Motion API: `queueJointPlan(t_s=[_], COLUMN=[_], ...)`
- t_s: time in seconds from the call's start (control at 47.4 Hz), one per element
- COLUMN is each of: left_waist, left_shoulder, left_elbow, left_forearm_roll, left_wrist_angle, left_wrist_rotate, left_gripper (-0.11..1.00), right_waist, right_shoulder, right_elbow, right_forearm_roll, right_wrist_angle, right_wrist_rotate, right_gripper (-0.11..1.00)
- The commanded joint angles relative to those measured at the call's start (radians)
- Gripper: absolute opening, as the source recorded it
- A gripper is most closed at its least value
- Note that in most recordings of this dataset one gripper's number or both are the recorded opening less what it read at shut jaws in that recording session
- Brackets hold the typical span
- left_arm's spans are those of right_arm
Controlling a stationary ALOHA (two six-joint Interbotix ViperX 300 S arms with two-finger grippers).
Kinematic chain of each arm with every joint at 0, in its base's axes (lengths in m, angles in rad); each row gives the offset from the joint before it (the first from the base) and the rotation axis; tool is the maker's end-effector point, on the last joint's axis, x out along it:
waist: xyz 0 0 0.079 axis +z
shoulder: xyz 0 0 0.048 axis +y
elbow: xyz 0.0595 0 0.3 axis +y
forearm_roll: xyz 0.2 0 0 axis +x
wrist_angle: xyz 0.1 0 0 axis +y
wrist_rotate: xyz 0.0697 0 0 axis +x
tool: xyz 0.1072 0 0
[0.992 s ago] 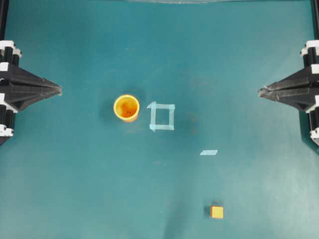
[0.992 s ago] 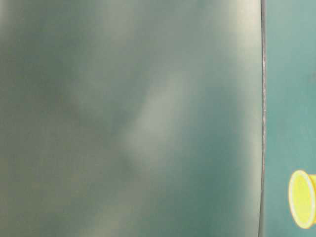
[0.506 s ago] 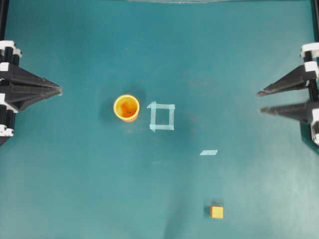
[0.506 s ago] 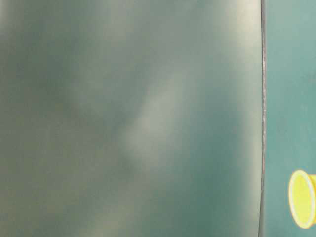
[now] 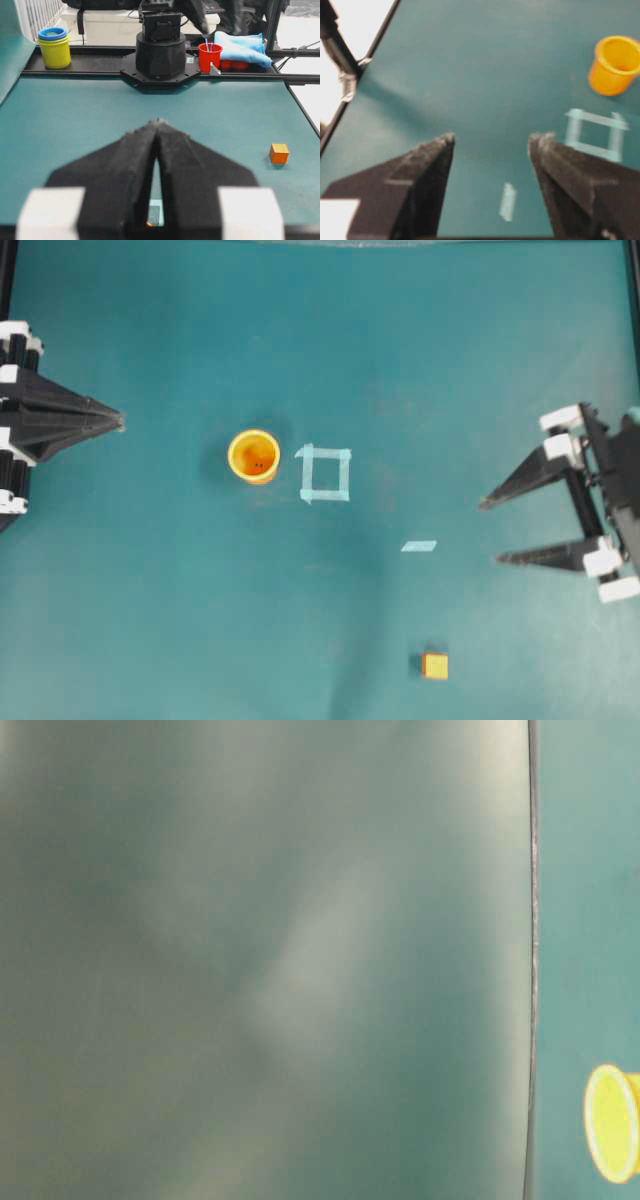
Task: Lift the orange block with right arm.
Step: 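Move the open right gripper down-left toward the small orange cube, then lower the right gripper around the orange cube and close it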
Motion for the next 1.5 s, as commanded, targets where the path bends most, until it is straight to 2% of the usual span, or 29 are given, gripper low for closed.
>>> queueJointPlan(t_s=[0.0,0.295,0.675,0.886,1.161,1.477], left_waist=[0.002,0.002,0.002,0.002,0.002,0.002], left_shoulder=[0.011,0.015,0.015,0.015,0.015,0.014], left_elbow=[-0.029,-0.028,-0.028,-0.028,-0.028,-0.028], left_forearm_roll=[0.003,0.003,0.003,0.003,0.003,0.003], left_wrist_angle=[-0.006,-0.005,-0.005,-0.005,-0.005,-0.006], left_wrist_rotate=[0.002,0.002,0.002,0.000,0.002,0.002], left_gripper=[0.00,0.00,0.00,0.00,0.00,0.00], right_waist=[0.041,0.137,0.183,0.196,0.239,0.241], right_shoulder=[0.035,0.184,0.336,0.413,0.526,0.635], right_elbow=[-0.043,-0.094,-0.149,-0.160,-0.179,-0.184], right_forearm_roll=[0.003,0.003,0.006,0.078,0.193,0.199], right_wrist_angle=[-0.002,0.025,0.089,0.067,-0.035,-0.081], right_wrist_rotate=[0.002,-0.008,0.003,0.005,0.009,0.138], right_gripper=[0.64,0.64,0.64,0.64,0.64,0.64])
